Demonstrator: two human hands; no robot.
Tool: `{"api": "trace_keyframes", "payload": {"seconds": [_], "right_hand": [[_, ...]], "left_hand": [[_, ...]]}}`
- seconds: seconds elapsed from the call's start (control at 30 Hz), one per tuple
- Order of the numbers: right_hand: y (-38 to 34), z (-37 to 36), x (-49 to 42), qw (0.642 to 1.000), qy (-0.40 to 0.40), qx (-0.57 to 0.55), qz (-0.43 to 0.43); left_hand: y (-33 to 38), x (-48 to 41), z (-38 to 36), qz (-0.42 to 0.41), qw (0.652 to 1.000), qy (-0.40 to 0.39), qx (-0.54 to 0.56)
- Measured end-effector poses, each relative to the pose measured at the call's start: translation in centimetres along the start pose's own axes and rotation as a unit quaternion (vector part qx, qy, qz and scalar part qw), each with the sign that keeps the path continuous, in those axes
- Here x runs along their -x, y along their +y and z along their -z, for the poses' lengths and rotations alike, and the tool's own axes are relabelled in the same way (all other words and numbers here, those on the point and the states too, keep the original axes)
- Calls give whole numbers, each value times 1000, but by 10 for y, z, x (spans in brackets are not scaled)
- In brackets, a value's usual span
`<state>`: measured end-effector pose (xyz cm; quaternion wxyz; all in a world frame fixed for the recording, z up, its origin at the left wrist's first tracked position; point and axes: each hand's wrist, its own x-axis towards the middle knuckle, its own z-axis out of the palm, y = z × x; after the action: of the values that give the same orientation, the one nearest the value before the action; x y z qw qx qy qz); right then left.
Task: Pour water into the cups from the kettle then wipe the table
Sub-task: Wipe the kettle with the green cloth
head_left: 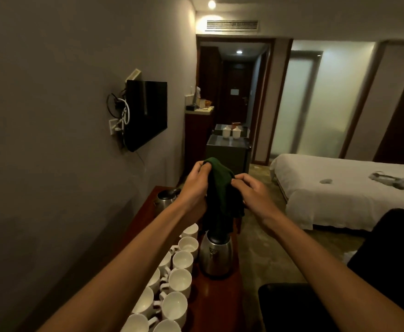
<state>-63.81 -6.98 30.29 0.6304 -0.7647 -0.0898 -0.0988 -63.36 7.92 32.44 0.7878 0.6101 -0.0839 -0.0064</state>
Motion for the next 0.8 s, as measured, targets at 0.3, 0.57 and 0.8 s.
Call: {"api": "trace_keyframes", "payload": {"seconds": [0.3,0.57,0.8], "right_hand": [[21,93,-59,990,-130,-53,4],[27,159,-84,969,-234,-78,12],[37,174,-105,956,-273,-101,31]], "left_hand": [[-20,-38,-91,-30,993,104,45],[-30,-56,-165,-37,972,207,104],[-33,-74,-188,-30,968,226,108]]}}
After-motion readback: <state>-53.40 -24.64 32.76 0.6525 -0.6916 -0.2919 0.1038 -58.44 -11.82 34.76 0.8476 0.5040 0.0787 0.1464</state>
